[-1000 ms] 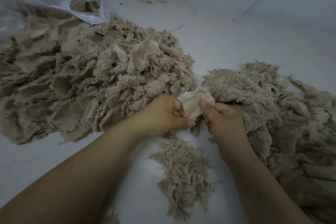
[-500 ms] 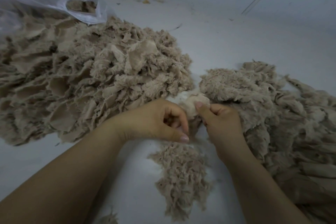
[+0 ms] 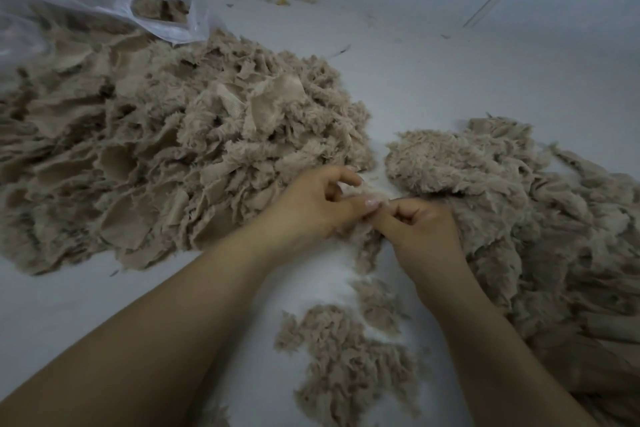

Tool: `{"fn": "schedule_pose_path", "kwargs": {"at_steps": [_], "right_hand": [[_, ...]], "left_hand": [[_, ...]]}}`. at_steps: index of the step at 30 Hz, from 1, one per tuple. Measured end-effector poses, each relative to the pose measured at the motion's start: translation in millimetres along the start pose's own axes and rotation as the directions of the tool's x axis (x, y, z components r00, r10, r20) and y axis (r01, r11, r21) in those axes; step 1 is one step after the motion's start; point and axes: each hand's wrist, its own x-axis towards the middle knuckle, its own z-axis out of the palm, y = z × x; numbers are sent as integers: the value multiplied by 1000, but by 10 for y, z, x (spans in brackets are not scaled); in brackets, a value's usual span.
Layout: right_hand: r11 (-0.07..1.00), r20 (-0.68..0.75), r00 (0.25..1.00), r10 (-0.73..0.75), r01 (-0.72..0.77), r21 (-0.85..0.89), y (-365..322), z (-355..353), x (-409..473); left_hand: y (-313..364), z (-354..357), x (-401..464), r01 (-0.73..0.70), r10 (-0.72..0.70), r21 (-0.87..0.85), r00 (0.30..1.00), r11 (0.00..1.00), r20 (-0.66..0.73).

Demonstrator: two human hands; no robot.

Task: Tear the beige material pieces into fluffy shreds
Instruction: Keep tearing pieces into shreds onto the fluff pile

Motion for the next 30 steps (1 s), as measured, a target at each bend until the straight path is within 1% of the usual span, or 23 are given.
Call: {"fn": "schedule_pose_path", "kwargs": {"at_steps": [2,5,7,8,10,12,13,14,15,16,17,18,19,20,21,22,23,24,25,26,28,29,30], "right_hand": [[1000,21,1000,-12,12,-13,3,3,1],[999,29,1000,10,-9,-31,-6,-3,-1],[999,18,1000,16,-15,-43,-25,1,-8],[999,12,1000,10,-9,-49,-29,3,-11],[998,-1,1000,-2,2,-56,-31,6,-7],[998,-2,1000,5,-5,-61,-23,5,-3],[998,0,1000,14,-14,-67,-14,6,-3],[997,-1,1000,22,-22,-77,-10,6,-6],[996,-9,999,32,-33,-87,-6,6,-8],[995,-26,998,50,-52,-85,-1,3,-9],[995,-46,996,73,-76,-67,6,-1,-5],[994,-62,994,94,-97,-40,13,-7,2],[994,-71,991,109,-110,-13,14,-9,6],[993,-76,991,114,-114,4,13,-8,8],[994,-79,990,113,-112,12,11,-3,7],[994,-84,990,110,-109,16,8,5,6],[994,-94,990,109,-107,23,6,11,10],[994,-102,989,110,-107,35,4,15,12],[993,-110,988,110,-106,45,2,21,15],[993,-116,987,109,-104,48,1,24,16],[994,-128,986,108,-103,45,19,21,21],[994,-132,985,109,-103,46,25,20,19],[993,-134,985,110,-104,47,30,21,20]], "left_hand": [[-13,76,23,-5,-1,-87,998,996,-67],[-21,101,39,36,-84,-276,983,960,-162],[-37,87,36,50,-116,-342,978,938,-176],[-37,61,31,60,-120,-352,981,934,-152],[-24,-17,14,102,-114,-284,993,953,-27],[-27,-87,-9,149,-136,-87,981,985,136],[-28,-93,-19,147,-139,-37,976,989,165],[-30,-86,-20,130,-120,-61,982,990,144],[-27,-75,-15,91,-80,-172,994,981,72],[-26,-80,-3,7,-26,-317,998,948,-54],[-8,-101,14,-113,20,-453,979,885,-204],[23,-132,33,-230,53,-528,943,818,-328],[36,-143,55,-312,80,-568,915,761,-396],[26,-130,70,-337,85,-558,900,759,-428],[-4,-100,80,-304,76,-506,904,807,-421],[-42,-54,75,-224,75,-342,914,913,-399],[-86,-7,76,-134,105,-63,934,989,-341],[-112,39,66,-91,154,258,959,962,-237],[-147,79,72,-112,184,490,977,864,-102],[-150,113,81,-169,199,618,980,768,21],[-127,163,98,-251,226,733,965,633,135],[-108,187,99,-276,249,767,956,580,156],[-91,203,95,-285,274,780,950,557,151]]}}
